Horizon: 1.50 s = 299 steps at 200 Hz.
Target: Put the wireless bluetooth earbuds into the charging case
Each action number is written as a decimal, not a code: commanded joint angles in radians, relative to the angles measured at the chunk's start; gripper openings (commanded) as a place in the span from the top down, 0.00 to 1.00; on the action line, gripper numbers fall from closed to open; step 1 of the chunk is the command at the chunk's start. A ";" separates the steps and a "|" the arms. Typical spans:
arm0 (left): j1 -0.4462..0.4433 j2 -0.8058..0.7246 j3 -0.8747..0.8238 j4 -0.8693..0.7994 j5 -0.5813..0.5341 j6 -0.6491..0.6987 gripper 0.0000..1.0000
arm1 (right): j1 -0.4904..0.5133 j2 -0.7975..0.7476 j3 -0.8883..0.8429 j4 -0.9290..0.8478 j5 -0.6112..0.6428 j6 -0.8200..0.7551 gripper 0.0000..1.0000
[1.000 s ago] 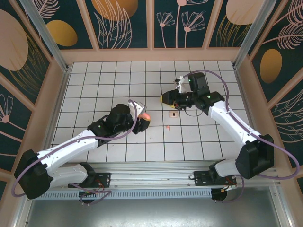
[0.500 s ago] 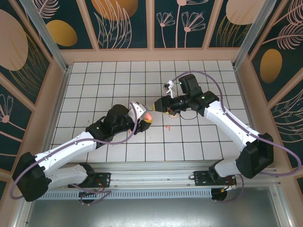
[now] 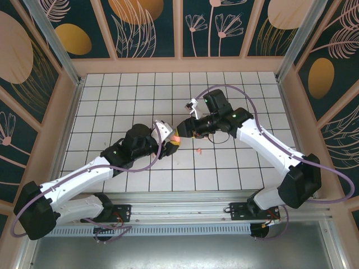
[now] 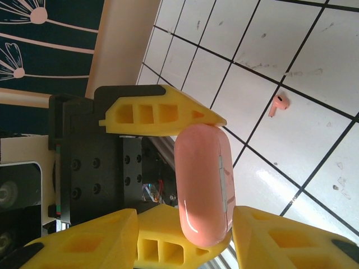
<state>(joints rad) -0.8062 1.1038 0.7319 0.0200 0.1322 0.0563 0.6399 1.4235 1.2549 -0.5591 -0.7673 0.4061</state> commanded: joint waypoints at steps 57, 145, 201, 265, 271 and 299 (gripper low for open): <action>-0.005 -0.025 0.031 0.046 0.039 -0.007 0.58 | 0.028 0.037 0.041 -0.029 0.013 -0.051 0.53; -0.006 -0.030 0.041 0.048 0.026 -0.027 0.56 | 0.040 0.033 0.035 -0.036 0.008 -0.073 0.75; -0.006 -0.056 0.067 0.023 -0.032 -0.018 0.25 | 0.033 -0.033 0.012 0.004 0.086 -0.093 0.79; -0.005 -0.121 0.065 -0.030 -0.003 0.026 0.02 | -0.022 -0.138 -0.070 0.111 0.065 -0.101 0.80; -0.004 -0.125 0.065 -0.035 0.008 0.031 0.03 | -0.029 -0.146 -0.077 0.117 0.061 -0.107 0.81; 0.034 -0.127 0.066 -0.056 0.081 0.036 0.08 | -0.057 -0.193 -0.113 0.151 0.022 -0.188 0.81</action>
<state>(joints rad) -0.8024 0.9905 0.7746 -0.0090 0.1364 0.0708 0.6044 1.2854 1.1759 -0.4786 -0.7059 0.3084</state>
